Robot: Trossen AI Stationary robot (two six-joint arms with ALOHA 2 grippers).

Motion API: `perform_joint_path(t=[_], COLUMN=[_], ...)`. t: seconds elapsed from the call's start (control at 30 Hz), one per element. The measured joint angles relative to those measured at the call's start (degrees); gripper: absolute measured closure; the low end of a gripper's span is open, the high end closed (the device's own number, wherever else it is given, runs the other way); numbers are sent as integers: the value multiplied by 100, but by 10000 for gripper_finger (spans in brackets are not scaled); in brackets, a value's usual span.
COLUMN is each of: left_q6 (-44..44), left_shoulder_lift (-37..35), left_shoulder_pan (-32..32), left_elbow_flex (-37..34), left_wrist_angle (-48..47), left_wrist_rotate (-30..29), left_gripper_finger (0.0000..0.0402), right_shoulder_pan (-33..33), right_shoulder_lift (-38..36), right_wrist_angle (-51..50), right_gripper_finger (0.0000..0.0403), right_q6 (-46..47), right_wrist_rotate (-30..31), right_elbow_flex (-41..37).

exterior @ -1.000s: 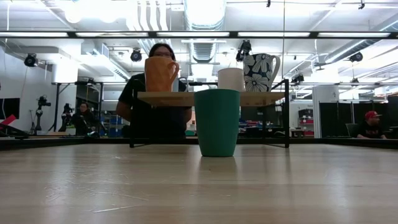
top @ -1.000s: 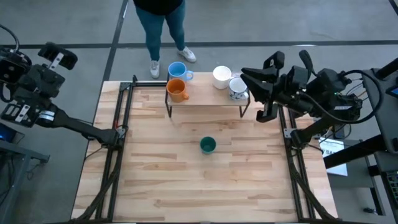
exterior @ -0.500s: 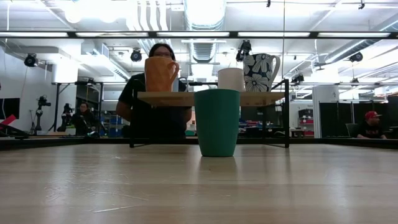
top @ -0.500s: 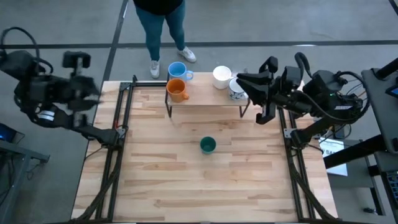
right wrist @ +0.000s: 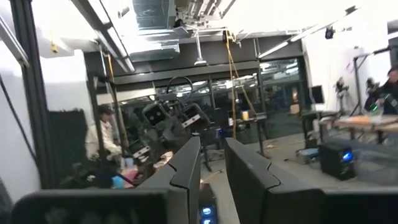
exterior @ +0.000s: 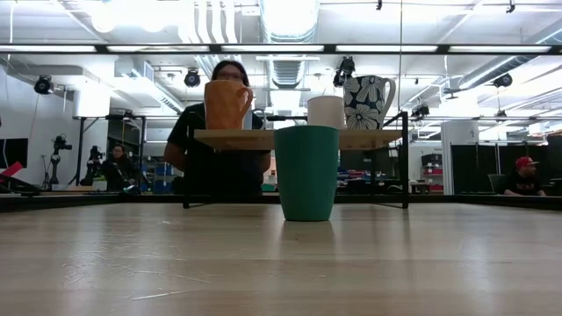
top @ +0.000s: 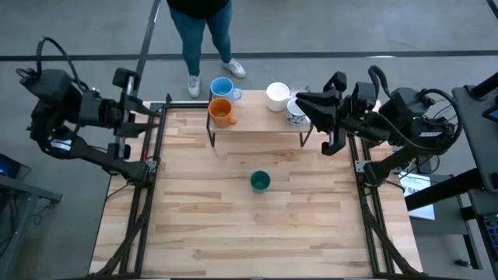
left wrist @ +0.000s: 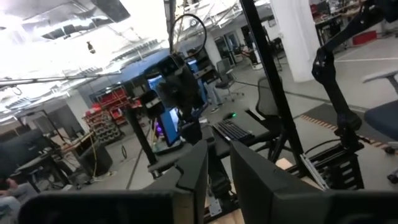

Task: Stack small to large cups/mugs on shelf
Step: Put the green cup on the shelf

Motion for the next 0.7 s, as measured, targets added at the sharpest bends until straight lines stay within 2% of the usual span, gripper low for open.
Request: perform_joint_path(t=[0.1,0.23,0.3,0.37,0.43,0.5,0.7], left_q6=[74,732,1066,1096,861,529,-879], left_shoulder_lift=[-11,-46,-80,-119,-132,-129,-213], left_shoulder_pan=[0,0,0,0,0,0,0], left_elbow_flex=[0,0,0,0,0,0,0], left_wrist_angle=[-6,-8,0,19,99,236,1034], left_wrist_rotate=[4,2,4,5,9,11,30], left_gripper_finger=[345,345,345,345,345,345,345], right_shoulder_pan=[-43,-165,-196,-239,-317,-371,-375], right_shoulder_lift=[13,106,163,211,229,284,636], right_wrist_angle=[7,356,714,1030,1126,1312,2438], right_gripper_finger=[330,329,331,332,332,330,326], right_q6=[-354,-352,186,1151,1721,1788,1743], right_wrist_rotate=[0,-4,-42,-365,-823,-1224,-1357], right_elbow_flex=[0,0,0,2,2,7,4])
